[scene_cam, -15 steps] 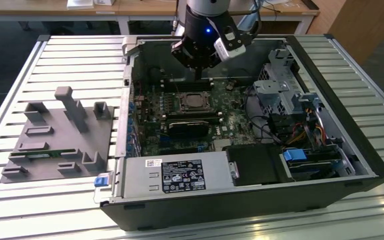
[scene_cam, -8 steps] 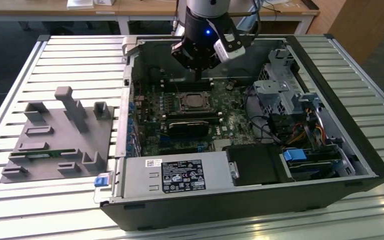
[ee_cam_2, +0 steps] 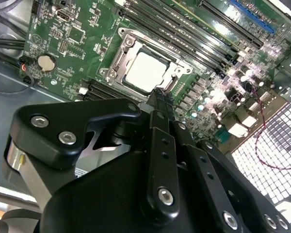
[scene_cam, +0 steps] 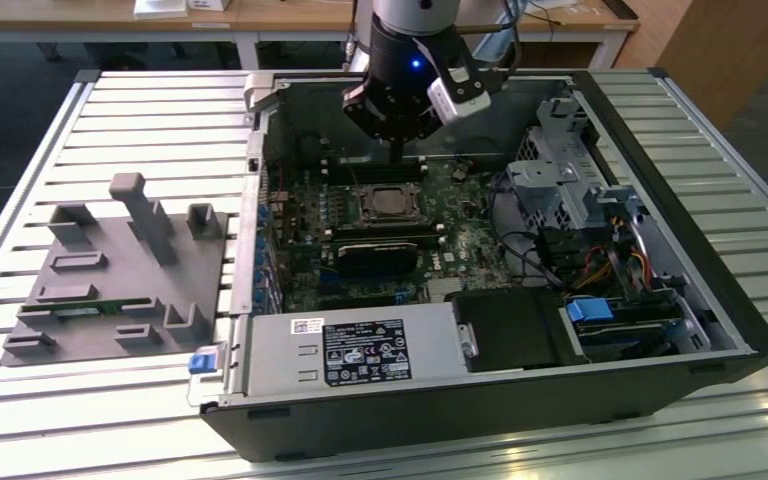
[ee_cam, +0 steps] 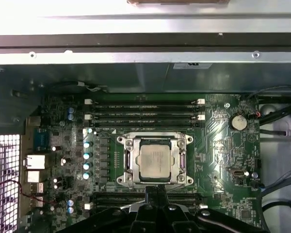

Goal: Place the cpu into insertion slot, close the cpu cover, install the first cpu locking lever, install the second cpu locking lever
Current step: 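Install the first cpu locking lever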

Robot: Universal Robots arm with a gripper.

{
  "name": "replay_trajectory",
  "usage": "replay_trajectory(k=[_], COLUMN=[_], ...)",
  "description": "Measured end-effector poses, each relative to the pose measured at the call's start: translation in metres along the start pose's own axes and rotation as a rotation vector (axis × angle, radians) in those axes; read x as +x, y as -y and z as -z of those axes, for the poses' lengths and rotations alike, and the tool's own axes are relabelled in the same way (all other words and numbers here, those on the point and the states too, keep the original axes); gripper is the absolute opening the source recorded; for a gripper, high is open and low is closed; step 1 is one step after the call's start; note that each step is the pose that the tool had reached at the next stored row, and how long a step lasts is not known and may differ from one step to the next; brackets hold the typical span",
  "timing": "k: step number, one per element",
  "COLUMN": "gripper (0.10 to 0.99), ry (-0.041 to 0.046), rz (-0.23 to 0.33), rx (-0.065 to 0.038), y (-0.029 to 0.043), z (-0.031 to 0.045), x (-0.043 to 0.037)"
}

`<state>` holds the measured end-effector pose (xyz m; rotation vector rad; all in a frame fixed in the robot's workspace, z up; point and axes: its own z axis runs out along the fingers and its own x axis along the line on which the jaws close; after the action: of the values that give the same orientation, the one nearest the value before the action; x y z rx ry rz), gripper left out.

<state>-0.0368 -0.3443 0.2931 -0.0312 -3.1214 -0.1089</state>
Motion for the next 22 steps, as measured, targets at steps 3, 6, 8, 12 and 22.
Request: replay_trajectory(k=[3, 6, 8, 12, 22], gripper=[0.106, 0.106, 0.106, 0.106, 0.106], ry=[0.0026, 0.0089, 0.0104, 0.0106, 0.0105], rz=[0.001, 0.002, 0.002, 0.002, 0.002], rx=[0.000, 0.000, 0.000, 0.000, 0.000], y=[0.0001, 0.0002, 0.0000, -0.0019, -0.0018], z=[-0.0009, -0.0020, -0.0029, -0.0059, -0.0153], x=[0.0009, 0.0053, 0.0065, 0.0066, 0.0095])
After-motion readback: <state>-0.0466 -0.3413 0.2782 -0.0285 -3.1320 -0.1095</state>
